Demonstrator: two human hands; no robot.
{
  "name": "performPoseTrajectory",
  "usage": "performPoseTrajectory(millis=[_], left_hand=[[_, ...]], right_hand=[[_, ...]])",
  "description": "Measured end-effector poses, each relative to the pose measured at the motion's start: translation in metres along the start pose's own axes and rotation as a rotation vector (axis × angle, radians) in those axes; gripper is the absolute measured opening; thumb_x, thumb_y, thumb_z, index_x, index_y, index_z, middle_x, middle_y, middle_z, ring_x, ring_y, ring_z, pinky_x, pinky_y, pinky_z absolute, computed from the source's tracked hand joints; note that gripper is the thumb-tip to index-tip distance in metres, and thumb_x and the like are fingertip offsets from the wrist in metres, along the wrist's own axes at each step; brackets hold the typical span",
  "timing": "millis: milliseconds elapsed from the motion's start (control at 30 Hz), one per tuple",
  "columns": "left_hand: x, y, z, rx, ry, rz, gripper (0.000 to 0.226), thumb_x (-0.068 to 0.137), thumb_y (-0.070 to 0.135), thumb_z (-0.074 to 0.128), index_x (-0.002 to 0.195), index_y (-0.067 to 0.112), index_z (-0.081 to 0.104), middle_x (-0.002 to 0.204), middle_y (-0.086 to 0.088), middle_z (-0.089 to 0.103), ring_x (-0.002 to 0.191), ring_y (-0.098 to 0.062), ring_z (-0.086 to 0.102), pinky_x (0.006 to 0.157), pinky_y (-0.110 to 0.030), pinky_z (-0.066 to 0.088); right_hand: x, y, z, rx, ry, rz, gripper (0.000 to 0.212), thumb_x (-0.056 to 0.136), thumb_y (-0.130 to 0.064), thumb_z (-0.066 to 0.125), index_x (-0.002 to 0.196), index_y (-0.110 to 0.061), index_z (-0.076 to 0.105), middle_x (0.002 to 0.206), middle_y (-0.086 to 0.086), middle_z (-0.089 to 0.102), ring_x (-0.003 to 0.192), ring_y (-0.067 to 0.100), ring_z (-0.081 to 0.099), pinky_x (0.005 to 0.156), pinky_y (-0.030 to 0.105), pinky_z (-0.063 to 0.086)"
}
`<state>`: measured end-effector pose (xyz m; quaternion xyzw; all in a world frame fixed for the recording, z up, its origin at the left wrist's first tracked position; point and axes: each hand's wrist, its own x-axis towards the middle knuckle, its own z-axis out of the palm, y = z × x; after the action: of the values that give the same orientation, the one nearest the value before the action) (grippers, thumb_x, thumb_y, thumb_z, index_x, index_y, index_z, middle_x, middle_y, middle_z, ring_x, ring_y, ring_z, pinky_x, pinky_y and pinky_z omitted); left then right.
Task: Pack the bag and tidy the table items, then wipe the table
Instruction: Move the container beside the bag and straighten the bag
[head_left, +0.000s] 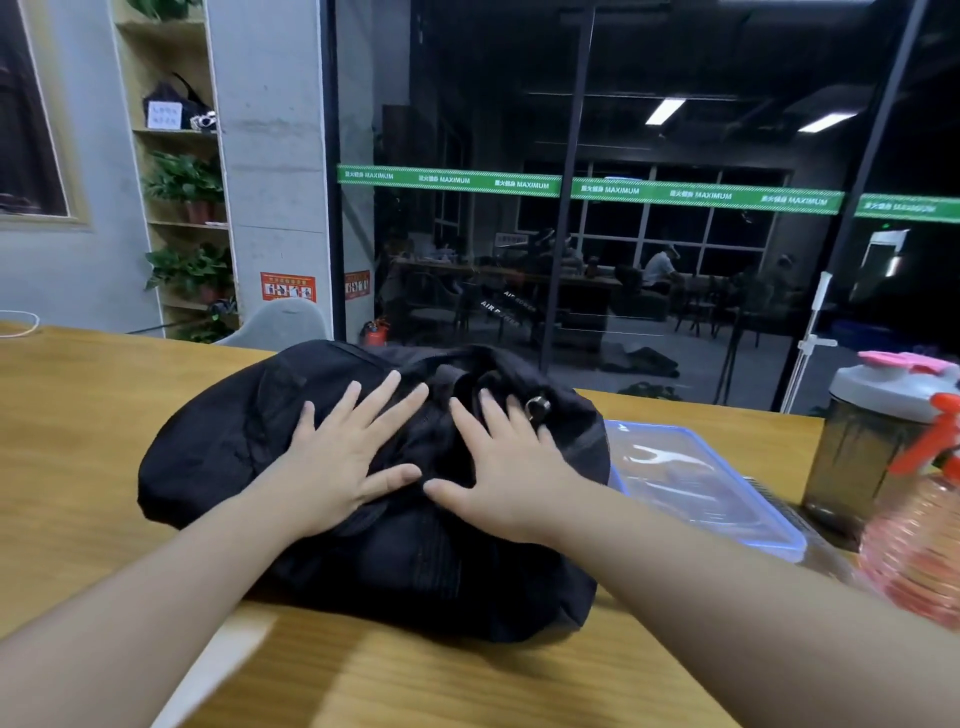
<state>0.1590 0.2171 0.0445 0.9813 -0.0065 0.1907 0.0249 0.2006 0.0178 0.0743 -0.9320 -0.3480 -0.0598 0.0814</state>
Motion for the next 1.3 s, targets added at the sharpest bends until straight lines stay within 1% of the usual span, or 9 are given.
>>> performPoseTrajectory(millis=[133,300,500,667,733,833,1000,1167,1300], left_hand=[[-0.003,0.000,0.003,0.040,-0.066,-0.140,0.067,0.064,0.081,-0.017,0.128,0.062,-0.021,0.154,0.018,-0.011,0.142,-0.026,-0.013,0.110,-0.058,-0.006],[0.006,0.010,-0.002,0.012,-0.283,-0.284,0.049,0.084,0.071,0.011,0.132,0.066,0.005,0.156,0.013,0.001,0.143,-0.030,-0.007,0.107,-0.062,-0.005],[0.004,0.023,-0.003,-0.004,-0.368,-0.332,0.060,0.078,0.078,0.015,0.135,0.064,0.002,0.156,0.011,-0.005,0.143,-0.031,-0.009,0.108,-0.062,-0.003],[-0.005,0.033,-0.005,-0.026,-0.371,-0.360,0.065,0.079,0.079,0.019,0.138,0.059,-0.001,0.157,0.008,-0.006,0.143,-0.029,-0.008,0.109,-0.061,0.000],[-0.010,0.035,-0.006,-0.017,-0.345,-0.363,0.066,0.081,0.076,0.020,0.140,0.056,0.000,0.157,0.007,-0.002,0.143,-0.028,-0.004,0.109,-0.060,0.003],[-0.019,0.045,-0.007,0.111,-0.241,-0.319,0.064,0.087,0.068,0.018,0.145,0.043,0.009,0.156,0.003,0.013,0.142,-0.023,0.011,0.111,-0.054,0.011],[-0.025,0.070,-0.009,0.338,0.053,-0.242,0.054,0.092,0.055,0.032,0.139,0.026,0.031,0.137,0.004,0.043,0.124,-0.020,0.043,0.100,-0.042,0.034],[-0.024,0.109,-0.021,0.232,0.311,-0.191,0.062,0.082,0.038,0.060,0.136,0.016,0.039,0.133,-0.002,0.049,0.117,-0.024,0.050,0.092,-0.039,0.041],[-0.026,0.159,-0.023,0.017,0.353,-0.076,0.059,0.078,0.033,0.064,0.131,0.013,0.047,0.134,-0.005,0.051,0.121,-0.025,0.049,0.094,-0.043,0.041]], right_hand=[[0.020,0.002,0.019,0.148,-0.073,-0.008,0.095,0.082,-0.065,0.048,0.151,-0.021,0.001,0.159,-0.001,0.001,0.146,0.021,0.006,0.118,0.045,0.009],[0.028,0.018,0.029,0.329,-0.188,0.046,0.103,0.077,-0.071,0.052,0.152,-0.021,0.003,0.159,-0.002,0.007,0.146,0.021,0.011,0.118,0.039,0.012],[0.023,0.014,0.031,0.187,-0.184,0.077,0.100,0.077,-0.078,0.040,0.152,-0.023,0.004,0.158,-0.003,0.010,0.144,0.024,0.017,0.115,0.043,0.020],[0.003,-0.007,0.021,-0.073,0.002,0.138,0.090,0.083,-0.072,0.039,0.148,-0.013,0.020,0.146,0.003,0.035,0.130,0.026,0.037,0.098,0.041,0.036],[-0.002,-0.009,0.021,-0.112,0.057,0.106,0.083,0.086,-0.068,0.038,0.145,-0.011,0.025,0.144,0.004,0.038,0.129,0.026,0.038,0.099,0.040,0.034],[-0.014,-0.003,0.021,-0.062,0.060,0.027,0.079,0.090,-0.062,0.038,0.147,-0.010,0.020,0.152,0.005,0.027,0.137,0.023,0.029,0.107,0.040,0.028],[-0.044,0.008,0.003,0.009,0.078,-0.175,0.074,0.092,-0.047,0.050,0.149,-0.014,0.016,0.155,0.001,0.020,0.141,0.017,0.019,0.114,0.039,0.022],[-0.075,0.021,-0.013,0.146,0.355,-0.176,0.079,0.090,-0.027,0.061,0.150,-0.021,0.011,0.157,-0.008,0.014,0.143,0.006,0.014,0.115,0.026,0.020],[-0.102,0.037,-0.021,0.242,0.492,-0.093,0.076,0.088,-0.014,0.058,0.149,-0.018,0.014,0.155,-0.005,0.020,0.141,0.009,0.021,0.112,0.025,0.024]])
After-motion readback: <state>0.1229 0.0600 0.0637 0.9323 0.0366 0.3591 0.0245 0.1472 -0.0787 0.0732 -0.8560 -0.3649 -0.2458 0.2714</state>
